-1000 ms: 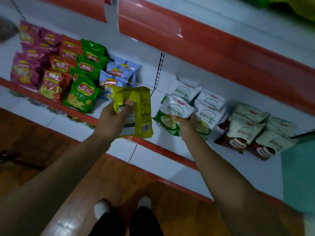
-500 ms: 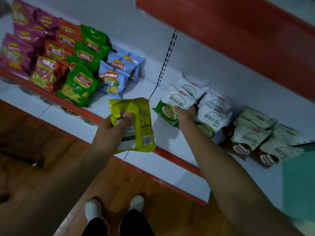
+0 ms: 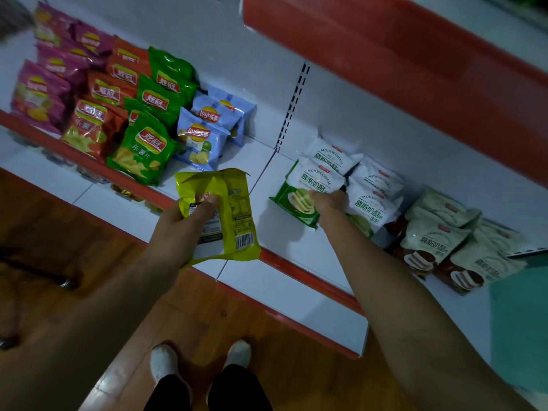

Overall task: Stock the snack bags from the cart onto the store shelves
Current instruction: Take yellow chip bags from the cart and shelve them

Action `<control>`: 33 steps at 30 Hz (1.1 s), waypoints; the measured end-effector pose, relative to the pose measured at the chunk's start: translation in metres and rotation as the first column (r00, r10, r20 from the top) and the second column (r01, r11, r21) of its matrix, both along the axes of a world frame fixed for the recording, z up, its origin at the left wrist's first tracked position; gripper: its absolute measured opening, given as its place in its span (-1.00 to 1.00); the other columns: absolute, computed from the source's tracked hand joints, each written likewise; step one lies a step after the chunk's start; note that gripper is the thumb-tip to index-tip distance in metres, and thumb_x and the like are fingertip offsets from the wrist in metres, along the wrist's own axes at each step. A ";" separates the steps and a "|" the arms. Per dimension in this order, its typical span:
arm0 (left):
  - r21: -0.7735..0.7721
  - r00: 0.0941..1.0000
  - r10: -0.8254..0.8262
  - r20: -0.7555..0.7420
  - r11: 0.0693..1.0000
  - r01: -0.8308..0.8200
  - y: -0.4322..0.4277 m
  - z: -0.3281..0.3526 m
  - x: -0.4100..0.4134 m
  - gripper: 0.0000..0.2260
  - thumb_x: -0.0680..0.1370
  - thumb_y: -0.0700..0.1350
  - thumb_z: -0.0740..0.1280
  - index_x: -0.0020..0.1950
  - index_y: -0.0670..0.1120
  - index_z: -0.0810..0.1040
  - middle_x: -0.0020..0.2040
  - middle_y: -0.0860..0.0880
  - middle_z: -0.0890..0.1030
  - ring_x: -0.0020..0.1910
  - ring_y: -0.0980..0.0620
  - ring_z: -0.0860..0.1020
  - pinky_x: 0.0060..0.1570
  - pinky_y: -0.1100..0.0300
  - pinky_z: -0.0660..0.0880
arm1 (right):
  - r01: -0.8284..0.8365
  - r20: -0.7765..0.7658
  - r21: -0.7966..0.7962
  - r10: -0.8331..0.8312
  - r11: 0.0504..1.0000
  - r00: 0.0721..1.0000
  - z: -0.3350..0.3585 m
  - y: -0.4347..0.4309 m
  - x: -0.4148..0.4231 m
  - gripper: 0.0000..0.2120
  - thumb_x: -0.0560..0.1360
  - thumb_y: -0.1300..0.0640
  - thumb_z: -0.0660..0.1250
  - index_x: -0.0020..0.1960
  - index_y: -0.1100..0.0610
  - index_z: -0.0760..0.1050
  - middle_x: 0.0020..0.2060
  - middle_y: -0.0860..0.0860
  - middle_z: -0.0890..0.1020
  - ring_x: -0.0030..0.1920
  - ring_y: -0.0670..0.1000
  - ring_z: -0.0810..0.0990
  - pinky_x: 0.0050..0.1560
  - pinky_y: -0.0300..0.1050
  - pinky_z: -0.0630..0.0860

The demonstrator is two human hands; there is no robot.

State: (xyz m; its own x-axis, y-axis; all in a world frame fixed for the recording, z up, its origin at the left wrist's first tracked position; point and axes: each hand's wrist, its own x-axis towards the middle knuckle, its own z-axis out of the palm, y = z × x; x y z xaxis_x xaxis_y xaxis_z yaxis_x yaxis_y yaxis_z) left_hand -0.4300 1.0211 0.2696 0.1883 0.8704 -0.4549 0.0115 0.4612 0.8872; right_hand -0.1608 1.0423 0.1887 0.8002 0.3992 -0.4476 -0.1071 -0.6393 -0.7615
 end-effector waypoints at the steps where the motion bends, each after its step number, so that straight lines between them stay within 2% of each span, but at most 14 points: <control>1: 0.013 1.000 -0.003 0.007 1.000 0.003 -0.001 0.000 0.000 -0.89 0.55 0.02 0.29 -0.06 0.03 0.57 -0.06 -0.03 0.66 -0.09 -0.08 0.63 0.05 -0.06 0.54 | 0.004 -0.001 0.001 -0.004 1.000 1.000 0.001 0.001 0.000 -0.56 0.46 0.31 0.39 0.30 0.34 0.41 0.23 0.21 0.56 0.22 0.17 0.56 0.17 0.03 0.53; 6: 0.051 0.999 -0.043 0.015 0.998 0.042 -0.003 0.004 0.000 -0.88 0.55 -0.01 0.29 -0.05 0.01 0.59 -0.12 0.03 0.69 -0.18 0.01 0.67 -0.04 0.02 0.57 | 0.074 0.049 0.064 -0.077 0.995 0.996 0.019 -0.002 -0.006 -0.65 0.48 0.39 0.26 0.27 0.35 0.41 0.18 0.23 0.58 0.16 0.15 0.59 -0.02 -0.18 0.53; 11: 0.078 0.997 -0.065 0.033 0.995 0.063 -0.005 0.009 -0.005 -0.85 0.56 -0.03 0.28 0.06 -0.03 0.58 -0.11 0.01 0.70 -0.13 -0.06 0.68 -0.01 -0.06 0.60 | -0.085 0.077 0.167 0.072 0.982 0.994 0.041 -0.010 -0.031 -0.55 0.53 0.26 0.25 0.40 0.25 0.32 0.33 0.14 0.46 0.28 0.13 0.48 0.27 0.01 0.46; 13: 0.100 0.997 -0.061 0.046 0.993 0.057 -0.006 0.010 -0.007 -0.86 0.57 -0.05 0.27 0.05 -0.04 0.57 -0.15 0.04 0.70 -0.17 -0.01 0.68 -0.04 -0.02 0.62 | -0.164 0.099 0.231 0.145 0.959 0.985 0.056 -0.015 -0.041 -0.59 0.53 0.22 0.26 0.37 0.23 0.37 0.32 0.08 0.47 0.25 0.08 0.48 0.20 -0.15 0.50; 15: 0.150 0.998 -0.053 0.047 0.988 0.045 -0.006 0.012 -0.010 -0.87 0.58 -0.07 0.26 0.02 -0.04 0.58 -0.16 0.05 0.70 -0.18 0.03 0.68 -0.06 0.05 0.62 | -0.230 0.109 0.273 0.208 0.934 0.972 0.075 -0.024 -0.057 -0.64 0.56 0.20 0.24 0.34 0.24 0.40 0.25 0.01 0.46 0.17 0.01 0.48 -0.07 -0.44 0.50; 16: 0.171 0.998 -0.044 0.039 0.985 0.037 -0.006 0.013 -0.011 -0.88 0.58 -0.07 0.26 -0.01 -0.02 0.58 -0.19 0.07 0.70 -0.20 0.07 0.68 -0.09 0.10 0.62 | -0.264 0.153 0.272 0.229 0.925 0.961 0.083 -0.028 -0.068 -0.66 0.57 0.18 0.25 0.32 0.25 0.43 0.21 0.04 0.50 0.15 0.01 0.49 -0.08 -0.43 0.50; 18: 0.200 0.999 -0.023 0.026 0.980 0.017 -0.005 0.015 -0.014 -0.90 0.58 -0.05 0.26 -0.04 0.02 0.57 -0.23 0.11 0.70 -0.22 0.11 0.67 -0.14 0.16 0.62 | -0.343 0.252 0.288 0.275 0.894 0.928 0.092 -0.041 -0.091 -0.77 0.55 0.15 0.29 0.16 0.21 0.53 0.09 0.06 0.59 0.12 0.05 0.55 0.11 -0.16 0.52; 19: 0.216 1.000 -0.005 0.025 0.976 0.000 -0.004 0.017 -0.016 -0.91 0.58 -0.05 0.27 -0.03 0.02 0.57 -0.20 0.11 0.69 -0.20 0.10 0.67 -0.12 0.14 0.61 | -0.369 0.293 0.327 0.278 0.870 0.915 0.095 -0.048 -0.106 -0.85 0.53 0.15 0.32 0.07 0.17 0.56 0.06 0.07 0.61 0.08 0.04 0.56 0.11 -0.11 0.51; 22: 0.308 0.995 0.060 -0.074 0.951 -0.034 0.003 0.025 -0.021 -0.82 0.58 -0.02 0.27 0.12 -0.05 0.54 -0.05 0.03 0.65 -0.04 0.01 0.64 -0.02 0.09 0.56 | -0.460 0.353 0.411 0.328 0.787 0.876 0.109 -0.070 -0.156 -0.90 0.50 0.14 0.37 0.01 0.07 0.52 0.03 0.06 0.61 0.04 -0.01 0.54 0.02 -0.23 0.45; 24: 0.467 0.960 0.051 -0.277 0.880 0.088 0.007 0.030 -0.025 -0.75 0.59 0.02 0.24 0.20 -0.08 0.49 -0.02 0.01 0.60 -0.03 -0.02 0.58 -0.07 0.11 0.50 | -0.542 0.265 0.425 0.473 0.725 0.840 0.126 -0.076 -0.189 -0.71 0.48 0.06 0.39 0.18 0.01 0.46 0.11 -0.07 0.56 0.14 -0.12 0.50 0.05 -0.30 0.43; 26: 0.642 0.848 -0.009 -0.530 0.649 0.408 0.006 0.034 -0.034 -0.66 0.56 0.11 0.15 0.21 -0.07 0.46 0.01 -0.02 0.58 -0.03 -0.03 0.55 -0.17 0.10 0.47 | -0.506 0.071 0.485 0.544 0.713 0.836 0.140 -0.071 -0.213 -0.60 0.47 0.01 0.38 0.27 -0.04 0.38 0.11 -0.15 0.53 0.12 -0.21 0.49 0.04 -0.36 0.45; 28: 0.638 0.748 -0.140 -0.649 0.435 0.635 0.003 0.036 -0.049 -0.52 0.50 0.16 0.11 0.30 -0.08 0.41 0.16 -0.10 0.53 0.11 -0.09 0.50 -0.12 0.07 0.48 | -0.342 -0.059 0.525 0.434 0.779 0.899 0.148 -0.063 -0.229 -0.61 0.45 0.00 0.41 0.23 -0.01 0.43 0.04 -0.10 0.60 0.05 -0.14 0.57 0.03 -0.24 0.52; 31: 0.660 0.766 -0.281 -0.578 0.391 0.642 0.005 0.041 -0.085 -0.44 0.51 0.20 0.07 0.41 -0.06 0.36 0.33 -0.08 0.45 0.27 -0.05 0.42 0.12 -0.02 0.48 | -0.096 -0.157 0.539 0.212 0.837 0.965 0.154 -0.054 -0.242 -0.83 0.47 0.11 0.41 0.05 0.01 0.52 -0.04 -0.01 0.66 0.00 0.04 0.64 0.04 -0.03 0.58; 33: 0.700 0.810 -0.192 -0.553 0.420 0.577 0.014 0.039 -0.110 -0.45 0.52 0.21 0.05 0.39 -0.05 0.40 0.39 -0.07 0.41 0.35 -0.05 0.37 0.26 -0.02 0.41 | 0.048 -0.287 0.542 0.131 0.839 0.949 0.155 -0.056 -0.248 -0.86 0.48 0.17 0.38 0.04 0.07 0.56 -0.01 0.11 0.67 -0.04 0.13 0.65 0.08 0.10 0.58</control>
State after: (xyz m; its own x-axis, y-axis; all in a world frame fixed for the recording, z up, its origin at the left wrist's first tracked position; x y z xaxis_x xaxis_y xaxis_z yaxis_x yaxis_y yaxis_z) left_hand -0.5401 1.0349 0.3091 0.6105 0.7332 0.2995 0.3630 -0.5951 0.7170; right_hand -0.4087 0.9868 0.3437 0.6387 0.6762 -0.3672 -0.3697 -0.1488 -0.9172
